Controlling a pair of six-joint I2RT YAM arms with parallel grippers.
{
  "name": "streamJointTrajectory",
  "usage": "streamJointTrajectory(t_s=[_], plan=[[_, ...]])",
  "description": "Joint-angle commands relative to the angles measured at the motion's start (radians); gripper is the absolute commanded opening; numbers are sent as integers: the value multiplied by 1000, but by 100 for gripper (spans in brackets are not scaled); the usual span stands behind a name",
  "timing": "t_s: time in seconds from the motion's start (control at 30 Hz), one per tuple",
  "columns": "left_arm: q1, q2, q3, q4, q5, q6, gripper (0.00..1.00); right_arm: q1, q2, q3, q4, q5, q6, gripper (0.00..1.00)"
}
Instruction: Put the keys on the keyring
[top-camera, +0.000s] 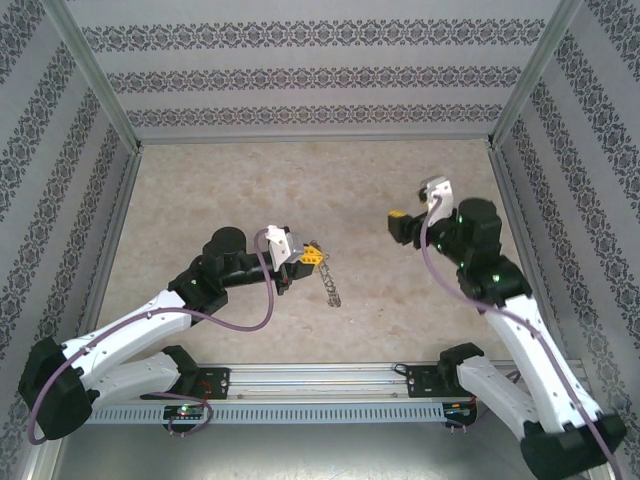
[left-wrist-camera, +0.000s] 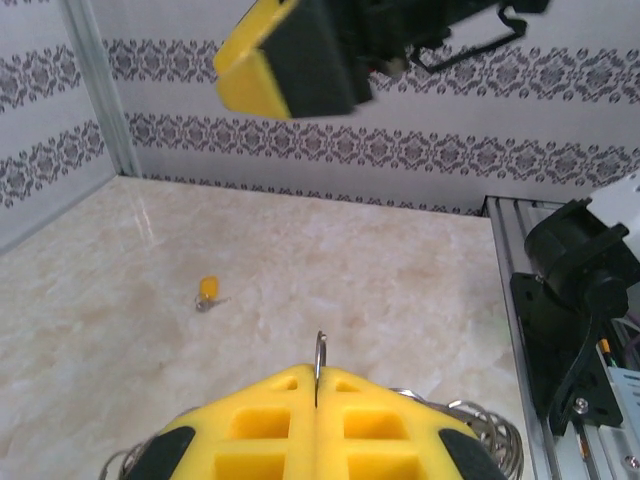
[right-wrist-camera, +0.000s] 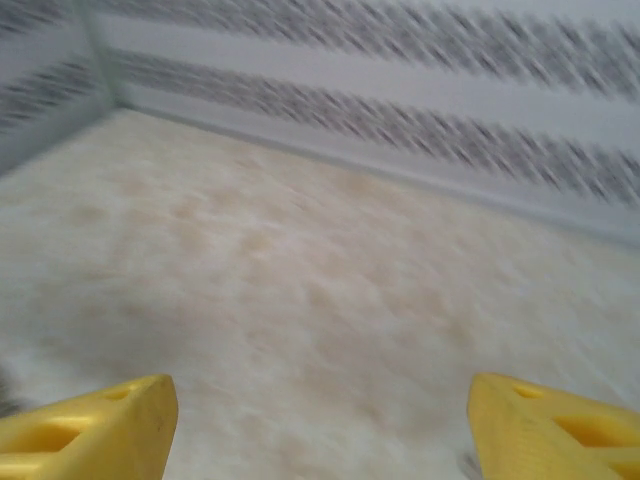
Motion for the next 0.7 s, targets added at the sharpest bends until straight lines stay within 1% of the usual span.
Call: streamJointTrajectory(t_s=[0.0, 0.07, 0.13, 0.23, 0.37, 0.47, 0.67], plan=[[0, -18, -26, 70, -25, -30, 0, -74, 96, 36, -174, 46, 1, 79], [0, -18, -36, 89, -20, -46, 0, -108, 178, 62, -199, 73, -34, 80], [0, -20, -52, 120, -11, -64, 0, -151, 279, 104, -216, 48, -47, 80], [0, -19, -73, 162, 13, -81, 0, -156, 414, 162, -210, 90, -71, 82], [0, -34, -101, 215, 31, -107, 0, -167, 595, 260, -257, 120, -97, 84], [0, -38, -100, 209, 31, -105, 0, -172, 683, 305, -288, 127, -119, 86], [0, -26, -98, 189, 11, -116, 0, -184, 802, 367, -328, 123, -131, 90]])
